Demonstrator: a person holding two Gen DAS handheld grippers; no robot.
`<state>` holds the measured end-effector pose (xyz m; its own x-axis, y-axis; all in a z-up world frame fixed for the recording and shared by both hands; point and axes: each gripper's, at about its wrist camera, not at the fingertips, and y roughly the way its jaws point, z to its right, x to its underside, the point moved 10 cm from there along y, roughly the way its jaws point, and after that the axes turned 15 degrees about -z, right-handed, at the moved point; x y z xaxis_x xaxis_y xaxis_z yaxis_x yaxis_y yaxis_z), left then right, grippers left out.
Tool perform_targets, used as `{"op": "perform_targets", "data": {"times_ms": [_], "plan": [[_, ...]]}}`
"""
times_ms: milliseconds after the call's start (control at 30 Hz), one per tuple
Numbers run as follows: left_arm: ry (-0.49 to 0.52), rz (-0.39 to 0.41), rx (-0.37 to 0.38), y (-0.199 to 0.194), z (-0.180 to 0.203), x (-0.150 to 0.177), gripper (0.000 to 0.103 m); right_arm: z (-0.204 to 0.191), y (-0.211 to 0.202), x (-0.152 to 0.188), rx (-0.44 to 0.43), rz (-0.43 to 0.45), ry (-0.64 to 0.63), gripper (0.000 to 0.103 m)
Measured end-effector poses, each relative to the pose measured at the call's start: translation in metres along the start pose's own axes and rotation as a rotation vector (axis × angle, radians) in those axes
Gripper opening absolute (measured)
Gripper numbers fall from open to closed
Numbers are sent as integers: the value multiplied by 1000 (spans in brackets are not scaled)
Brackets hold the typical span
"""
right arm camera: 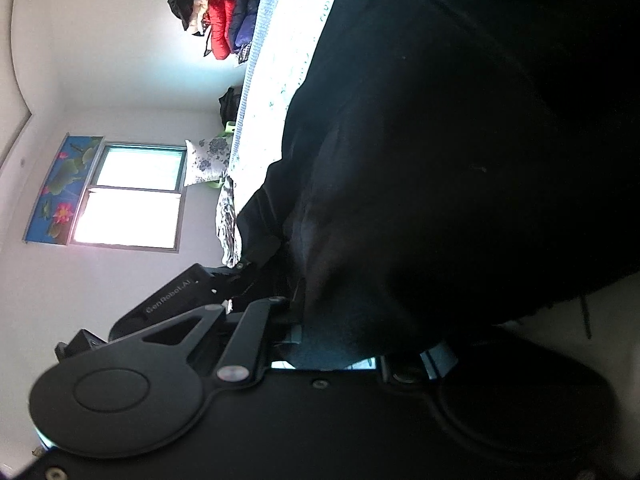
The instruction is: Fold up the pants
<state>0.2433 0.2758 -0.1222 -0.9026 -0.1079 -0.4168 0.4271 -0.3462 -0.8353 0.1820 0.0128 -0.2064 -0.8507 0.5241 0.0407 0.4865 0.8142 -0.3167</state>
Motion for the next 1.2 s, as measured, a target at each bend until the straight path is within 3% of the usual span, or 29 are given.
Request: {"op": "perform_targets", "data": {"times_ms": [233, 333, 400, 467, 500, 633, 667, 733, 767, 967, 1200], "plan": [[44, 20, -31, -12, 15, -3, 13, 1, 1, -4, -19, -6, 8, 13], [56, -8, -47, -5, 13, -3, 14, 4, 1, -5, -30, -13, 22, 13], [26, -27, -31, 5, 3, -4, 18, 5, 3, -5, -33, -14, 23, 13], [-43, -70, 19, 19, -11, -2, 38, 6, 3, -5, -43, -21, 33, 13], [-70, -72, 31, 22, -17, -3, 42, 7, 3, -6, -52, -25, 44, 13], [-132, -77, 118, 28, -28, -7, 44, 12, 4, -7, -74, -41, 59, 13], [-133, -78, 127, 28, -28, -8, 41, 12, 5, -7, -76, -42, 61, 13], [-104, -69, 114, 25, -24, -10, 22, 12, 5, -7, -76, -44, 60, 13], [-74, -55, 96, 21, -21, -10, 16, 12, 5, -7, -72, -45, 53, 13], [90, 12, -84, 3, 10, -10, 14, 7, 4, -5, -44, -39, -7, 13], [132, 66, -92, -30, 41, -19, 12, -6, -9, -6, -78, -29, -38, 13]]}}
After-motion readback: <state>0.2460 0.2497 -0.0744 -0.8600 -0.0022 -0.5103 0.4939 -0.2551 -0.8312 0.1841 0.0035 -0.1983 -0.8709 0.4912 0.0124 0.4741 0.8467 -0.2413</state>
